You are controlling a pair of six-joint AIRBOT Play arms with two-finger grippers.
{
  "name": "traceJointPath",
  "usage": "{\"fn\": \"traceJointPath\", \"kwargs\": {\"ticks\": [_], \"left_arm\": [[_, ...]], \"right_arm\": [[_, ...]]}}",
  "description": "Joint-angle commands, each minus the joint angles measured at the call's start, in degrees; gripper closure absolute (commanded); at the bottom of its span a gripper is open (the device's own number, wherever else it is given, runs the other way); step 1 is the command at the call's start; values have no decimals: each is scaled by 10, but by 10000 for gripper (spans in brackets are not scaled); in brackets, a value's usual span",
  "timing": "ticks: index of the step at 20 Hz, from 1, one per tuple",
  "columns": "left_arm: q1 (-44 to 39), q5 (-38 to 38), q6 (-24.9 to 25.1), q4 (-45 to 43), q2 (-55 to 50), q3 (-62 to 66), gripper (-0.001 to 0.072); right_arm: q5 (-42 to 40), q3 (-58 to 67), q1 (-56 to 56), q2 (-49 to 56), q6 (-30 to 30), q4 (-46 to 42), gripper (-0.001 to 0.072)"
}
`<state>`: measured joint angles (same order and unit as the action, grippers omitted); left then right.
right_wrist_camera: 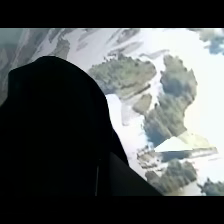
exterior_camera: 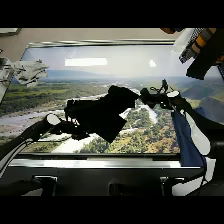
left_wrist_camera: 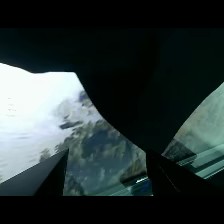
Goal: Fold the clothes and pants, and hang the long-sleeved shirts on hangers.
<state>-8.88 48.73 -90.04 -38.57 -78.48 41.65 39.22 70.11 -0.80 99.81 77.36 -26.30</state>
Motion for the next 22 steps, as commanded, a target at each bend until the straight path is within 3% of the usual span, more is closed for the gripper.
{"fn": "traceJointPath", "kwargs": {"ticks": [1,3,4,5,6,7,12,15,22], "left_arm": [[-46,-74,1,53,-28,-4,154],[-53,-99,1,63,-33,-4,159],[-52,-107,1,63,-36,-4,205],[-50,-116,1,63,-36,-4,342],[-46,-122,1,63,-35,-1,555],[-40,-123,2,62,-35,8,693],[8,-103,47,55,-9,92,696],[55,-58,46,-7,43,159,698],[165,20,-39,-252,283,316,697]], "right_arm": [[16,0,-1,-24,0,-2,674],[31,0,-1,-38,0,-13,674],[38,0,-1,-45,0,-18,674],[44,0,-1,-52,0,-21,674],[49,0,-1,-61,2,-27,674],[53,0,-1,-72,5,-38,674],[58,0,0,-145,9,-94,675],[47,1,-1,-231,11,-156,675],[18,1,-1,-538,33,-233,676]]}}
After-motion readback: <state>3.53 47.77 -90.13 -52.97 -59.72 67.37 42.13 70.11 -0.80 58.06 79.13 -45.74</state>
